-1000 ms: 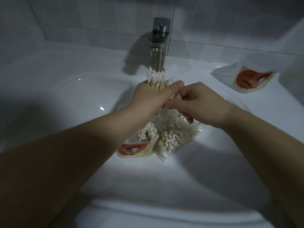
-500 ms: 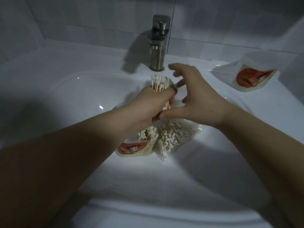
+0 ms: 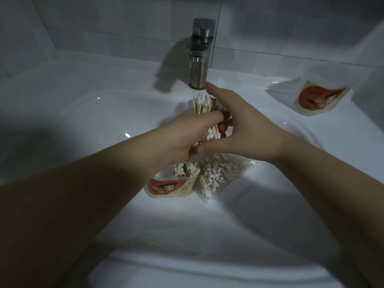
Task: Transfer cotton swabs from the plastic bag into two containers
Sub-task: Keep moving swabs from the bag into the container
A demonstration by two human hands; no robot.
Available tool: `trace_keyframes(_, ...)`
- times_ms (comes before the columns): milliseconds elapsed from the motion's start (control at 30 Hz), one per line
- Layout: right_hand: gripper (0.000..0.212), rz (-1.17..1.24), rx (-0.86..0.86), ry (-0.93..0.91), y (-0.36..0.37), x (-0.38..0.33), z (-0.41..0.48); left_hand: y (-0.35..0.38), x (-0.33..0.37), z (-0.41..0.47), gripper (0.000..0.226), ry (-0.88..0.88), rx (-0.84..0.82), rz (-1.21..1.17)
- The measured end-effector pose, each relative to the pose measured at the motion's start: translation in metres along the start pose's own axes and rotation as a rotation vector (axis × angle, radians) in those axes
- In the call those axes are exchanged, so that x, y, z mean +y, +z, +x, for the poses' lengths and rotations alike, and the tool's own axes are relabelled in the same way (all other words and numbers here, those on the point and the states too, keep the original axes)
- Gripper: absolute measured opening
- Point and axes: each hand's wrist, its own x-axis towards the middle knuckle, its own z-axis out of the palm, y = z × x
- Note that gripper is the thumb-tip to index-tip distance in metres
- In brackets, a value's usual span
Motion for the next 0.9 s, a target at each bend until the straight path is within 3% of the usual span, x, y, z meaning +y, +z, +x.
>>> trace_keyframes(100,0.119,-0.155,-0.01,-0.002,0.0,-0.001,0.002,0.002,-0.004,0.0,0.012,-0.016,-0.02,0.024)
trace_keyframes(200,0.119,-0.285,0.005,-0.049,-0.004,-0.003,0.003,0.001,-0.003,-0.001,0.012,-0.07,-0.053,0.029)
trace_keyframes(333,0.129,-0.294,-0.093,-0.07,-0.003,-0.005,0.002,-0.002,-0.003,0.001,0.024,-0.124,-0.084,-0.005)
trace_keyframes(467,0.111,-0.376,-0.033,-0.052,-0.002,-0.006,0.003,-0.001,-0.004,-0.001,0.023,-0.162,-0.15,-0.08)
trace_keyframes(633,0.118,-0.256,-0.067,-0.007,-0.006,-0.005,0.0,0.001,-0.007,0.001,0.017,-0.117,-0.071,-0.095)
trace_keyframes(700,0.105,-0.136,-0.047,0.073,-0.008,-0.005,-0.002,0.0,-0.008,0.003,0.014,-0.111,0.009,-0.09)
trace_keyframes(767,0.071,0.004,0.037,0.215,-0.011,-0.002,-0.002,-0.001,-0.008,0.005,0.01,-0.083,0.091,-0.089)
trace_keyframes(867,0.012,-0.214,0.097,0.323,-0.022,0.008,0.001,-0.003,-0.01,0.008,0.014,-0.036,0.164,-0.027)
trace_keyframes(900,0.018,-0.304,0.045,0.363,-0.025,0.01,0.001,-0.004,-0.01,0.008,0.017,-0.029,0.177,-0.01)
